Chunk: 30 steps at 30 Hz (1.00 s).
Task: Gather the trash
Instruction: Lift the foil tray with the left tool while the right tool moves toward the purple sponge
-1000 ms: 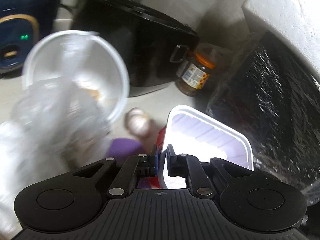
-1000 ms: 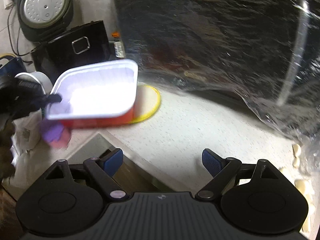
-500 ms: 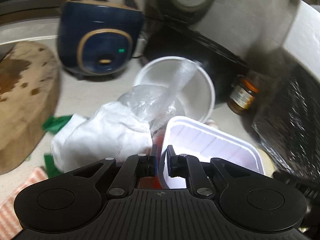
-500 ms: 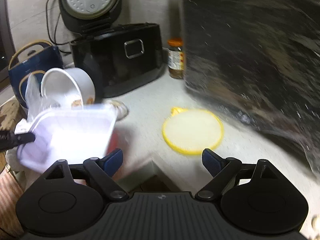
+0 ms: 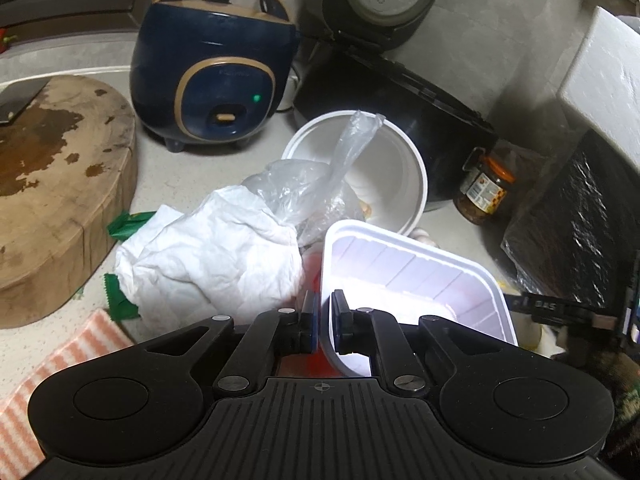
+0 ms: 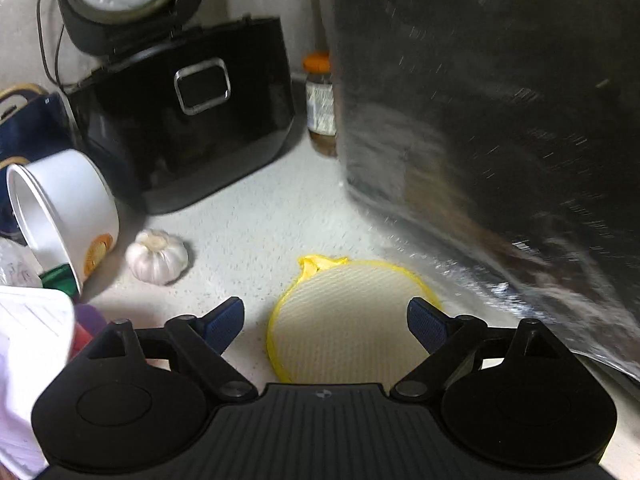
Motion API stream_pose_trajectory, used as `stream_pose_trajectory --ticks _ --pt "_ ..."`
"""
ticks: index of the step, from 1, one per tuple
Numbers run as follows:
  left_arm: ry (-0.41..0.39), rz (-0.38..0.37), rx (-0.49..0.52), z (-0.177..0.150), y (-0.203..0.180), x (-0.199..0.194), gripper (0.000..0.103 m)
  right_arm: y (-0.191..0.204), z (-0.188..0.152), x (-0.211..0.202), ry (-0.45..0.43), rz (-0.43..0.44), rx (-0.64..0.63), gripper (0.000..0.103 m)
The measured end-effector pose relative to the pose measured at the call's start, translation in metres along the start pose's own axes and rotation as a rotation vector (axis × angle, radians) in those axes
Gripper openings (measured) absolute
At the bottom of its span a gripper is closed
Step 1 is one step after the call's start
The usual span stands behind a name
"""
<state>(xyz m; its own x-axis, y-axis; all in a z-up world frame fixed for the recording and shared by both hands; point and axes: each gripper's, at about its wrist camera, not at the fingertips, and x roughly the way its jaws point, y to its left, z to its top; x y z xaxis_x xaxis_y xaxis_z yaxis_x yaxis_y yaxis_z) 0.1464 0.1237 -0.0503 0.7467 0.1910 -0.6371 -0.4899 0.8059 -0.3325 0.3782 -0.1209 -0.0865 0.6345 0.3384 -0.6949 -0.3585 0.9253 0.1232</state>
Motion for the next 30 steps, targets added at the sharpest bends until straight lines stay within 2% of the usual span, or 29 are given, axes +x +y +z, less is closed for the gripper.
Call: stream_pose_trajectory --ticks 1,4,12,16,18,25,27,30 --pt "0.003 0.000 0.002 -0.001 0.000 -0.001 0.010 -0.001 -0.001 0.006 0.020 0.006 0.002 0.076" --pt "0.017 0.000 0.005 -0.004 0.001 0.001 0.010 -0.002 -0.009 0.010 0.018 -0.010 -0.023 0.070" --pt "0.045 -0.008 0.024 -0.008 -0.001 0.011 0.010 -0.018 -0.035 -0.015 0.019 -0.021 -0.026 0.070" --pt "0.058 -0.014 0.030 -0.009 -0.001 0.015 0.010 -0.028 -0.045 -0.030 0.017 -0.062 -0.004 0.070" --pt "0.067 -0.021 0.030 -0.009 -0.001 0.017 0.010 -0.029 -0.048 -0.043 -0.008 -0.056 0.019 0.070" --pt "0.113 -0.068 0.085 -0.016 -0.005 0.008 0.012 -0.006 -0.049 -0.106 -0.112 0.233 0.092 0.073" --pt "0.117 -0.082 0.087 -0.019 -0.002 -0.001 0.012 0.006 -0.049 -0.110 -0.098 0.322 0.108 0.073" --pt "0.132 -0.106 0.081 -0.021 0.008 -0.016 0.015 0.029 -0.055 -0.103 -0.023 0.431 0.120 0.073"
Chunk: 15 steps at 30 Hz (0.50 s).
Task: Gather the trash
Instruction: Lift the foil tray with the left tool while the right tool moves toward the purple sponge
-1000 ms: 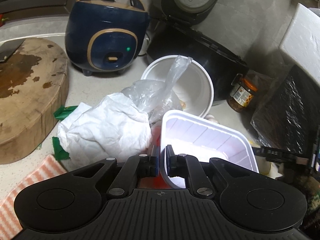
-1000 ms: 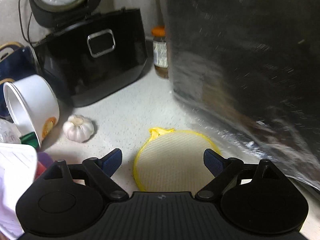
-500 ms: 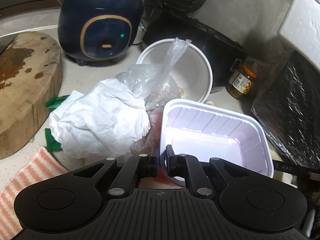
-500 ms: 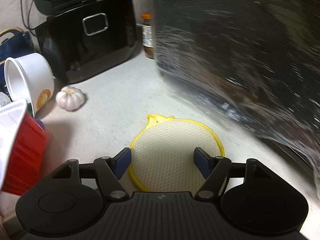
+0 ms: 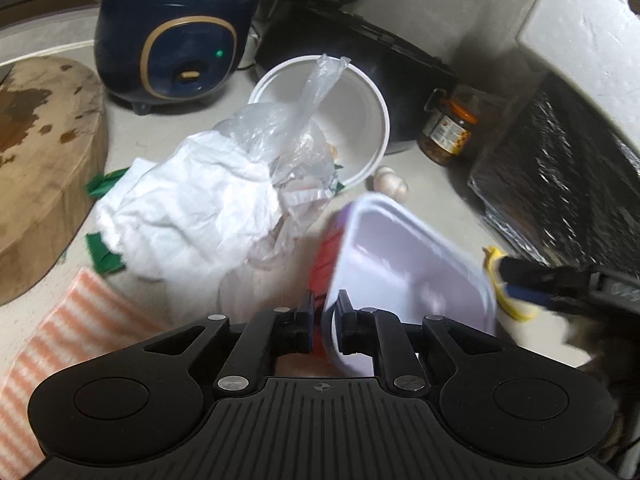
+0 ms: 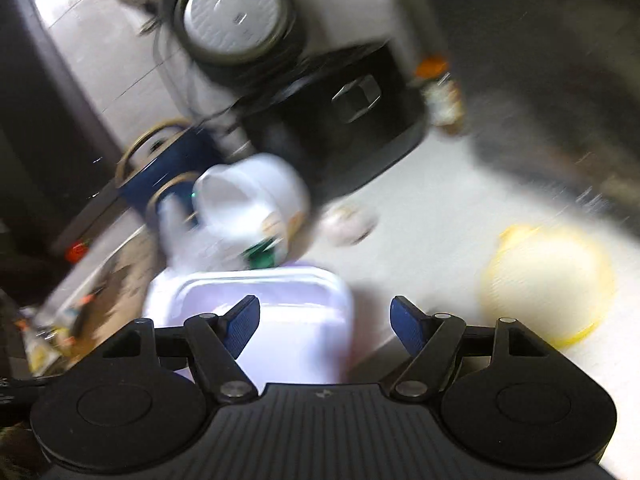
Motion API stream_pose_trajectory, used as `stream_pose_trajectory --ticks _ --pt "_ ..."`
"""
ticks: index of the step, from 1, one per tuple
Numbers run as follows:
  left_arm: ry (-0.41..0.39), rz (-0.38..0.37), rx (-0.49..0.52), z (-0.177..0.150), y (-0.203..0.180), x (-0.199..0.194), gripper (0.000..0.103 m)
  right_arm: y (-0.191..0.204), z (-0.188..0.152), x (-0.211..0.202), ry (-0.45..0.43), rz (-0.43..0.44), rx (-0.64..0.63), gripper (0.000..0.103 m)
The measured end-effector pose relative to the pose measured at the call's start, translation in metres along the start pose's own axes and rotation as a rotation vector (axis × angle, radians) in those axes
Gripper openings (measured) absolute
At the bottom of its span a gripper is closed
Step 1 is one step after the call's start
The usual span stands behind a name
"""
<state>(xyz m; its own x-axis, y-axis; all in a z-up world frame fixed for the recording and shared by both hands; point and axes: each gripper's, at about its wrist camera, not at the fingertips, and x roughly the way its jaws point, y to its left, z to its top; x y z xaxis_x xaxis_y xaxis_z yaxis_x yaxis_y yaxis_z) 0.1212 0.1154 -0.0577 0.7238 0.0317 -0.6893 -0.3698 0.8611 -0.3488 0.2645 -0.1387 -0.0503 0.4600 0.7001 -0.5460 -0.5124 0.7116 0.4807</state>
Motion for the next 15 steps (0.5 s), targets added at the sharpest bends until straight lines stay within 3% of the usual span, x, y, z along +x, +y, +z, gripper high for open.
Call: stream_pose_trajectory --ticks 7,12,15 --pt "0.011 0.052 -0.040 -0.011 0.032 -0.006 0.016 0.044 -0.030 0.044 0.138 0.130 -0.020 0.073" --pt "-0.017 0.079 -0.071 -0.006 0.046 0.005 0.014 0.067 -0.028 0.055 0.117 0.124 -0.076 0.074" --pt "-0.060 0.129 -0.128 0.002 0.061 0.008 0.014 0.071 -0.019 0.041 0.040 0.044 -0.136 0.083"
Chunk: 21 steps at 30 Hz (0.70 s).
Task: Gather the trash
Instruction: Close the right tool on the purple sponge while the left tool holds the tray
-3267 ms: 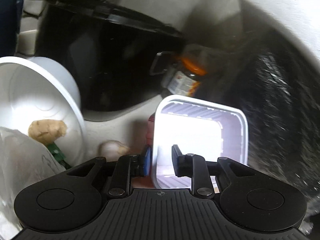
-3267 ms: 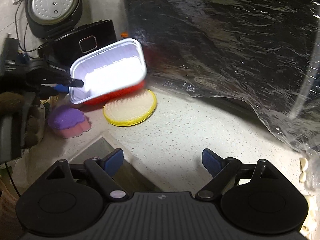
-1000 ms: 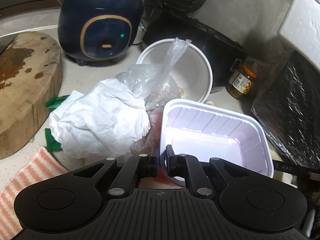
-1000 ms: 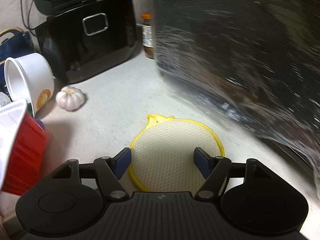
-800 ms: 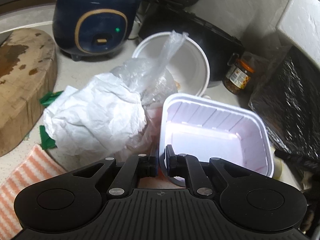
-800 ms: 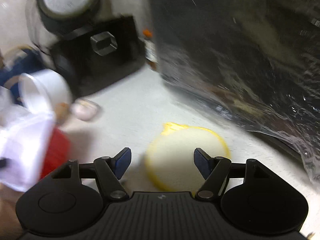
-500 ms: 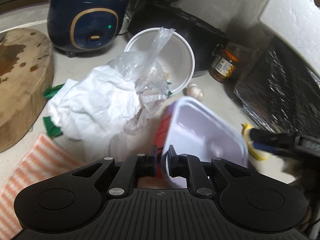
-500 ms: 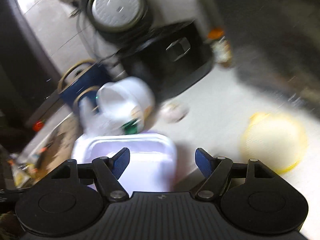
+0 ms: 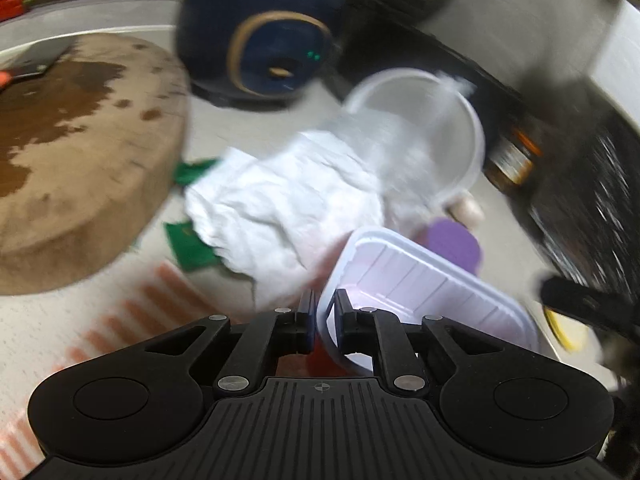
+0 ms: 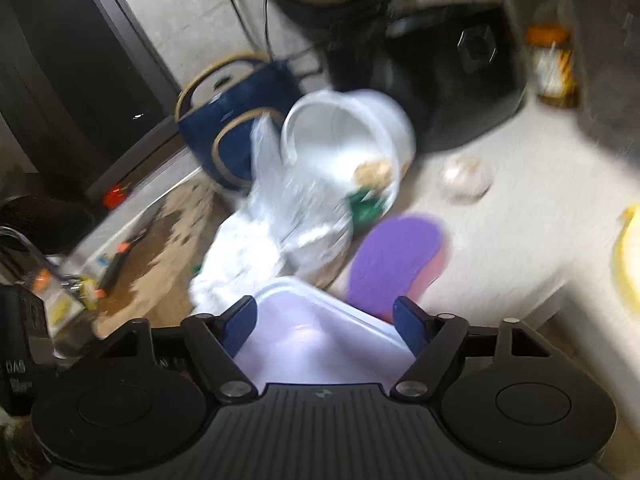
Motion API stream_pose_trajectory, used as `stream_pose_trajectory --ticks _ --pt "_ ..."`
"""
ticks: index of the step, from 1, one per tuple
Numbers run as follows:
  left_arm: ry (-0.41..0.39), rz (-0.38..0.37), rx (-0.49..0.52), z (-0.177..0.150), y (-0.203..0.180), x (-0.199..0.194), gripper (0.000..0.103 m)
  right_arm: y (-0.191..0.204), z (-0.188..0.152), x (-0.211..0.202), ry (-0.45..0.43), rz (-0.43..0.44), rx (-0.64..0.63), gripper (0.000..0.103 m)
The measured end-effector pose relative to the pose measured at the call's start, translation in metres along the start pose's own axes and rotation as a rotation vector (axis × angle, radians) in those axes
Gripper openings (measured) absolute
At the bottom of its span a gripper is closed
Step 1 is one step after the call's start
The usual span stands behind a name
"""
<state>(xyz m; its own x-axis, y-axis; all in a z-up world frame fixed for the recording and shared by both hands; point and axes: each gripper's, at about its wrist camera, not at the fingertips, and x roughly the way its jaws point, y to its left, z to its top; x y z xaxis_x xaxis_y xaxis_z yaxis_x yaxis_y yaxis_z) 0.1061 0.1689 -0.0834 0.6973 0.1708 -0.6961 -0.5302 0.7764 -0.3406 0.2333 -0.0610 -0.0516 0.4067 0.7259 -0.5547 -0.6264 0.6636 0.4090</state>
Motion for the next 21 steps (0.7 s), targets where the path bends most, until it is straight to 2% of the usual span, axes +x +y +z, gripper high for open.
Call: stream_pose_trajectory --ticks 2,5,7,11,14,16,17,19,21 --pt "-0.010 0.011 -0.028 0.006 0.007 0.002 0.014 -0.007 0.004 -0.010 -0.033 -0.089 -0.028 0.084" --pt "-0.009 0.015 -0.005 0.007 0.007 0.002 0.014 -0.023 0.010 -0.013 -0.036 -0.225 -0.035 0.084" --pt "-0.002 0.010 0.022 0.003 0.005 0.000 0.013 -0.031 0.018 -0.006 -0.025 -0.219 -0.012 0.084" --pt "0.013 -0.005 0.042 -0.003 0.003 -0.002 0.013 -0.026 0.038 0.031 0.052 -0.190 0.013 0.084" --pt "0.012 -0.006 0.042 -0.006 0.002 -0.003 0.013 -0.019 0.050 0.072 0.161 -0.172 0.046 0.084" --pt "0.013 -0.006 0.039 -0.005 0.002 -0.001 0.013 -0.014 0.053 0.104 0.265 -0.202 0.032 0.084" --pt "0.013 -0.005 0.037 -0.004 0.002 0.000 0.013 -0.013 0.052 0.111 0.288 -0.218 0.019 0.084" --pt "0.014 -0.007 0.032 -0.002 0.002 0.002 0.013 -0.011 0.050 0.120 0.304 -0.234 -0.016 0.078" --pt "0.016 -0.009 0.023 0.000 0.002 0.005 0.013 -0.015 0.050 0.116 0.297 -0.214 -0.012 0.076"
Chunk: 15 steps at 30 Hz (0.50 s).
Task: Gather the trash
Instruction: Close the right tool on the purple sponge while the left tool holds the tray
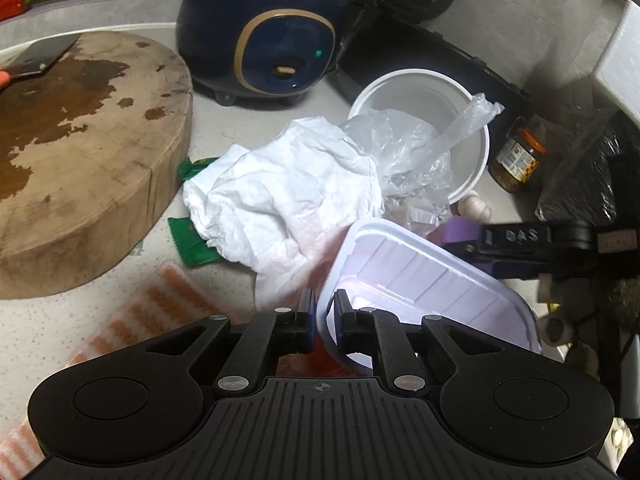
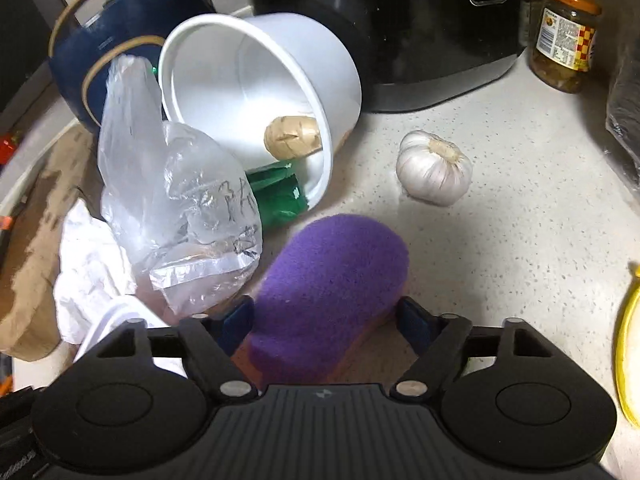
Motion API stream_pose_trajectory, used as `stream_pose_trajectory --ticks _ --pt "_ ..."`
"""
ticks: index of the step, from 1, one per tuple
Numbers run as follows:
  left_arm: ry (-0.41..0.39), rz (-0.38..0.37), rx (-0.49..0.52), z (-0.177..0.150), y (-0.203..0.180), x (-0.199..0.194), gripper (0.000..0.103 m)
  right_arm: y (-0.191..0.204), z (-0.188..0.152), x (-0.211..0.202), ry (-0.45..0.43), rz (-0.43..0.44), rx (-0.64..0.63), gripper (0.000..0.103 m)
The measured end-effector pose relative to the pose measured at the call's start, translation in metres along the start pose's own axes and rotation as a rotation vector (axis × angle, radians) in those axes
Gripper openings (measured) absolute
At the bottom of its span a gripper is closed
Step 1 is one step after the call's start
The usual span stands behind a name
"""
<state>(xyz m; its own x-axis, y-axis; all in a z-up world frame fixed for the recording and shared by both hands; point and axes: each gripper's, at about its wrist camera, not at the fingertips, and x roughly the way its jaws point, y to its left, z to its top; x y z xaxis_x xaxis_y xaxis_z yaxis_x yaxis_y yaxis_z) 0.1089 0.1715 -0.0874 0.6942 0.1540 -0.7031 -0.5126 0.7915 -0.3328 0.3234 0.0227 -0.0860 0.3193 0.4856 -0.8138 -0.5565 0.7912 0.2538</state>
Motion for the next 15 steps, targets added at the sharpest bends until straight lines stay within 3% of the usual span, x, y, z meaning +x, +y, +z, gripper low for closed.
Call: stream_pose_trajectory --ticks 4,11,15 --pt "-0.001 -0.013 -0.008 0.005 -0.009 0.009 0.013 -0.023 -0.003 -0.017 -0.069 -0.095 -0.019 0.075" --pt "-0.013 -0.018 0.004 0.012 -0.039 0.034 0.013 -0.087 -0.020 -0.067 -0.218 -0.213 0.064 0.075" --pt "-0.043 0.003 0.000 0.020 -0.048 0.046 0.014 -0.123 -0.028 -0.080 -0.230 -0.242 0.085 0.075"
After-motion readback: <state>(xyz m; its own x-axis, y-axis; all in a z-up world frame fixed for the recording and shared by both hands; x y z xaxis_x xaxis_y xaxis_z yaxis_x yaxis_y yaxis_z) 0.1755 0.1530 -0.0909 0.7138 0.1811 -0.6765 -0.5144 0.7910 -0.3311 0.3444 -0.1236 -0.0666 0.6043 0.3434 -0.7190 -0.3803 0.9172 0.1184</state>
